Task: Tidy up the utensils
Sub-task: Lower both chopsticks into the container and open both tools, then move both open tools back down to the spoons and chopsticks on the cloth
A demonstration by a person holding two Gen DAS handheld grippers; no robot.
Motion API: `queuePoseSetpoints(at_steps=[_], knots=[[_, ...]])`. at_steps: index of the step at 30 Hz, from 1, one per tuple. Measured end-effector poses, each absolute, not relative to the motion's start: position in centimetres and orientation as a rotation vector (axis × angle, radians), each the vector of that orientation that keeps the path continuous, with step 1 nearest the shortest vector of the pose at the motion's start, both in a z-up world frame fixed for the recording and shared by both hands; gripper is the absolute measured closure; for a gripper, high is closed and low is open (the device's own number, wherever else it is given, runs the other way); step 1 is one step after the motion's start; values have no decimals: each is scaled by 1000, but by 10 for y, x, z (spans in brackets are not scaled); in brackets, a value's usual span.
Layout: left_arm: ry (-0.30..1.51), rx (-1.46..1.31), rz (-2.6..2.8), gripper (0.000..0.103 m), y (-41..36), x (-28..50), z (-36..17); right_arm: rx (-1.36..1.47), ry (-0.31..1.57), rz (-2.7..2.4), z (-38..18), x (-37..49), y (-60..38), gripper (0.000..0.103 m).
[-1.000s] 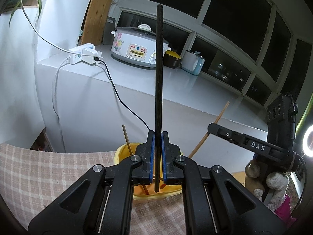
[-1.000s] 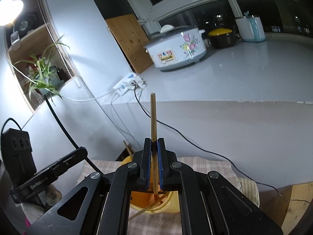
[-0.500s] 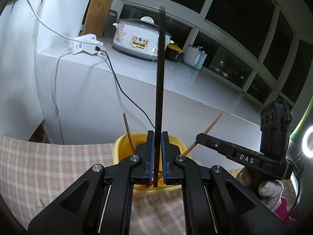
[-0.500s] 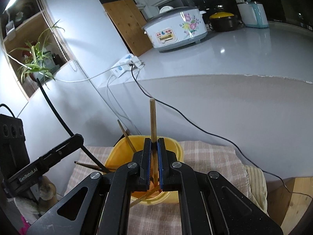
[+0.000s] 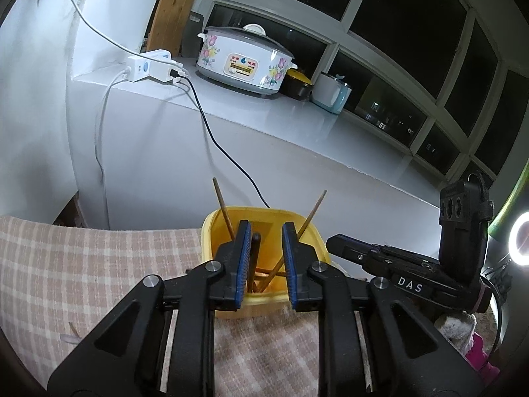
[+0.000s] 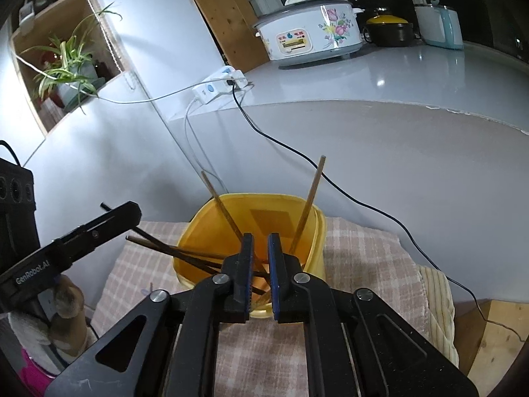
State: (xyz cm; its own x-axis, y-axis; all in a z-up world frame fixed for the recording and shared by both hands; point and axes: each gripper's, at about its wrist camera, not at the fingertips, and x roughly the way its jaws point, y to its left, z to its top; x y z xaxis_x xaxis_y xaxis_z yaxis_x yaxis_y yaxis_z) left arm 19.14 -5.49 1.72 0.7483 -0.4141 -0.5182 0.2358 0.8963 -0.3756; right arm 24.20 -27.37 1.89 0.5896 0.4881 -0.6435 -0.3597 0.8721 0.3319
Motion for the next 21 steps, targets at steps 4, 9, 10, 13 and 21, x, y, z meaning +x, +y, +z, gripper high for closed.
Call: queuePoseSetpoints(at_steps=[4, 9, 10, 13, 21], knots=[[624, -293, -363, 85, -50, 180, 19, 179, 789, 487, 21, 235, -277, 95], [606, -295, -363, 85, -41, 165, 23, 167, 757, 470, 30, 223, -281, 95], [600, -296, -363, 85, -38, 161, 24, 163, 751, 468, 32, 220, -281, 95], [593, -306, -367, 85, -31, 152, 25, 154, 735, 466, 37, 211, -281, 95], [602, -311, -349, 85, -16, 130, 17, 156, 719, 488, 42, 186, -278, 95]])
